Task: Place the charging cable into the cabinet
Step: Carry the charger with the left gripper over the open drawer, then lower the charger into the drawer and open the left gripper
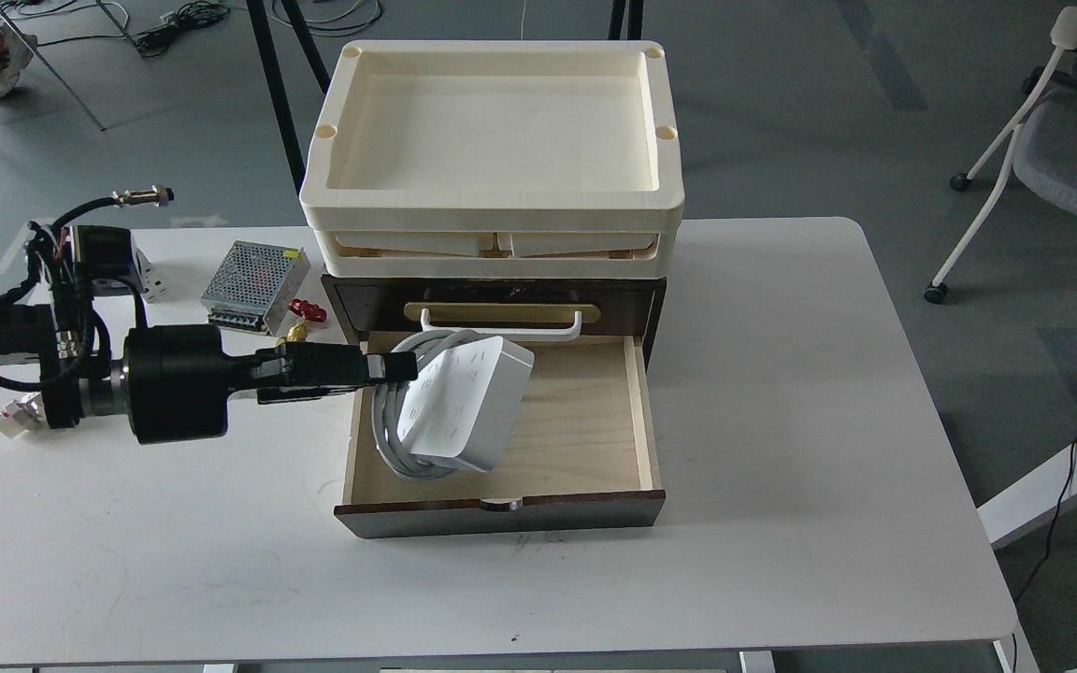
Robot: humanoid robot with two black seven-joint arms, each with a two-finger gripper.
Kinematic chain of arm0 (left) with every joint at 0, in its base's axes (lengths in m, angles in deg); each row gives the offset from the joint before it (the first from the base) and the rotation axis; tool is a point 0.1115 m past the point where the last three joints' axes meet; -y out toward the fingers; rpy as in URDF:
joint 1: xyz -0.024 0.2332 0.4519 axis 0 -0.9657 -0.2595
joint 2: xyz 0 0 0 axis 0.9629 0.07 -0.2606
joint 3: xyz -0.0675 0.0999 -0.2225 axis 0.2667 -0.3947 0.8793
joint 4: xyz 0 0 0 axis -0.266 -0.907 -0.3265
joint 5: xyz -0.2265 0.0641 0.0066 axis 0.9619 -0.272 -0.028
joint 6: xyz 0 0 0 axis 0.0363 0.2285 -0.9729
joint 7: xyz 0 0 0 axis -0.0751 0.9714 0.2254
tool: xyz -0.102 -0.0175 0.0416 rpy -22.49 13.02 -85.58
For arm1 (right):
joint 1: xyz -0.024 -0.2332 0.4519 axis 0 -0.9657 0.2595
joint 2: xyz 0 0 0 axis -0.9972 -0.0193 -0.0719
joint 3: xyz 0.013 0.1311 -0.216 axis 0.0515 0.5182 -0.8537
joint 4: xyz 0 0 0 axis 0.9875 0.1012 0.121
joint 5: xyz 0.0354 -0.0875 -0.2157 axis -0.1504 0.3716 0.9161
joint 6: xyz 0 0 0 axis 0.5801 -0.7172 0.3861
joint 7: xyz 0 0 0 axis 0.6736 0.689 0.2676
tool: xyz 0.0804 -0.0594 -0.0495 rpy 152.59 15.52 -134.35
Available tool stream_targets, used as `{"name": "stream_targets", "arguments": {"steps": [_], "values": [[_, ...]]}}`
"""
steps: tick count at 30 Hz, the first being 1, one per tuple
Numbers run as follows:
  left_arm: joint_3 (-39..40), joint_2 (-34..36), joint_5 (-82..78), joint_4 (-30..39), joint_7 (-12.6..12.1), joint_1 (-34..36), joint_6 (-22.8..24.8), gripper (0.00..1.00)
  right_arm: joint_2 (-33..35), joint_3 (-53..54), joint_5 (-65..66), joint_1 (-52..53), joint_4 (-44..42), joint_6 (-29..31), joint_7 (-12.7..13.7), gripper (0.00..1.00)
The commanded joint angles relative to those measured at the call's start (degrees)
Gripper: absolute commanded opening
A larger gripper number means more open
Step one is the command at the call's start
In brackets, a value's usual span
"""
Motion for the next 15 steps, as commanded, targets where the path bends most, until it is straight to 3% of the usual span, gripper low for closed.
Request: {"name": "stream_targets", "arguments": {"steps": [1, 10, 15], "values": [[-0.01, -6.33, 0.53, -4.23, 0.01, -0.33, -1.0, 0.0, -0.01, -0.01, 0.0, -0.43, 0.01, 0.0, 0.01, 1.0], [-0.09, -12.49, 0.88, -15.48, 0.01, -4.01, -0.74, 0.0, -0.01, 0.26, 0.0, -0.87, -0.34, 0.0, 0.01, 1.0], [-0.18, -13.2, 0.36, -16.55, 0.01, -5.95, -1.26, 0.0, -0.01, 0.26, 0.0, -0.87, -0.34, 0.0, 0.01, 1.0]]}}
